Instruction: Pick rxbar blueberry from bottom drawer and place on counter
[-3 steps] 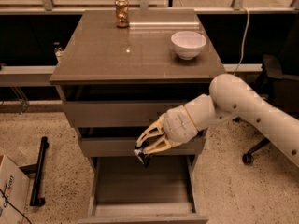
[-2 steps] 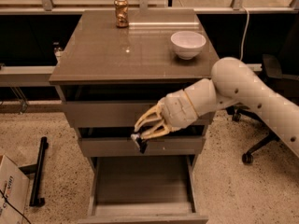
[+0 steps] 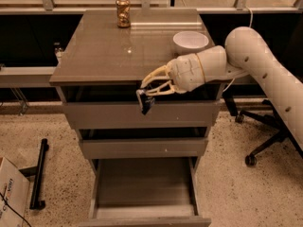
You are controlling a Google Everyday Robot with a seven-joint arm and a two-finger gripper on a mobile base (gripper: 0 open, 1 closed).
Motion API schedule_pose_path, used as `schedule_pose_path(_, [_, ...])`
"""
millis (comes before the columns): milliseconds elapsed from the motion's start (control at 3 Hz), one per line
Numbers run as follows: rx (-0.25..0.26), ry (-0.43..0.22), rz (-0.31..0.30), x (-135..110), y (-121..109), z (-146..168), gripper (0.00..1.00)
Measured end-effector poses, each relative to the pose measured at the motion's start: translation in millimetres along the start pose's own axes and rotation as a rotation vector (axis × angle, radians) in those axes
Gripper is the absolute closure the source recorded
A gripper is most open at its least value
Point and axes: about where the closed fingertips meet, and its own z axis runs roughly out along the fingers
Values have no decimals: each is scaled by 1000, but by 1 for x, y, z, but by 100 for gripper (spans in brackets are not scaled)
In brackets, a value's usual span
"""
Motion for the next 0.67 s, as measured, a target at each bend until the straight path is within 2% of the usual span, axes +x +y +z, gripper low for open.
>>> schedule_pose_path(333, [135, 30, 89, 20, -55, -30, 100])
schedule_pose_path(667, [135, 29, 89, 20, -55, -30, 100])
